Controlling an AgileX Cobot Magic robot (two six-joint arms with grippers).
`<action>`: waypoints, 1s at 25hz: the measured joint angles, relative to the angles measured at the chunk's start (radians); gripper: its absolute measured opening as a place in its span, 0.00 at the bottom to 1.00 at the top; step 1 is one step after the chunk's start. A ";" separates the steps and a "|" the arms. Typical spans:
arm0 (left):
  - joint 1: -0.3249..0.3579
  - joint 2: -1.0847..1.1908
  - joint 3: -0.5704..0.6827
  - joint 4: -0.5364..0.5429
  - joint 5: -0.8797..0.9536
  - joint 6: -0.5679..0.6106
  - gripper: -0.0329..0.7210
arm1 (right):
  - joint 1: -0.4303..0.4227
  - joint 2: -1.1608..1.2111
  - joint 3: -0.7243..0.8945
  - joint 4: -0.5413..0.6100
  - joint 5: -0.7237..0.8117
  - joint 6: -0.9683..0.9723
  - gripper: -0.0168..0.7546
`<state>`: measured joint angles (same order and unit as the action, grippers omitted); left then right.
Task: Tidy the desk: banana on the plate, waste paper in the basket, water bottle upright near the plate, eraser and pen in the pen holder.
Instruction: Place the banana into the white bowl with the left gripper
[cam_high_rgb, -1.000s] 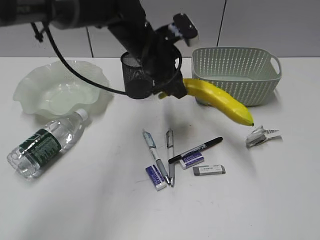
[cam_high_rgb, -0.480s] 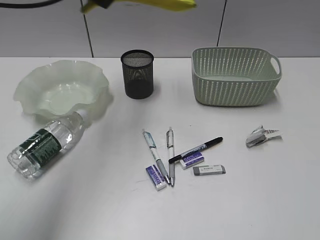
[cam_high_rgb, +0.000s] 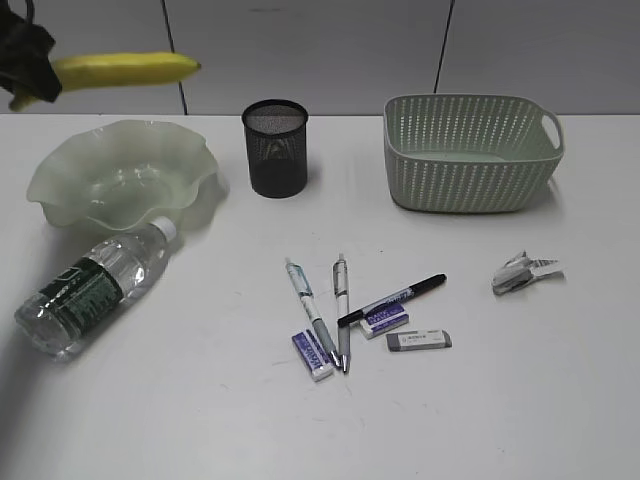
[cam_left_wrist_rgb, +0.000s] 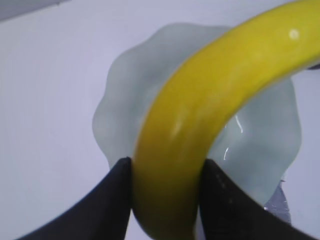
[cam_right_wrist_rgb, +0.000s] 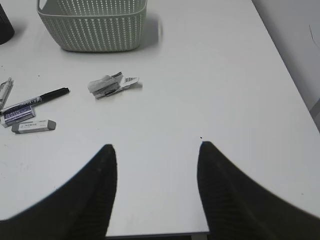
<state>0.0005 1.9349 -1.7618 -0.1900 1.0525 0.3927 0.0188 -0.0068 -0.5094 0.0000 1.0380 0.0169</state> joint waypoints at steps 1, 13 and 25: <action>0.000 0.028 0.005 0.000 -0.001 -0.001 0.45 | 0.000 0.000 0.000 0.000 0.000 0.000 0.56; -0.002 0.203 0.012 0.035 -0.129 -0.121 0.47 | 0.000 0.000 0.000 0.000 0.000 0.000 0.56; -0.005 0.105 0.013 0.036 0.078 -0.133 0.65 | 0.000 0.000 0.000 0.000 0.000 0.000 0.56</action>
<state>-0.0047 2.0403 -1.7485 -0.1543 1.1304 0.2595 0.0188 -0.0068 -0.5094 0.0000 1.0380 0.0169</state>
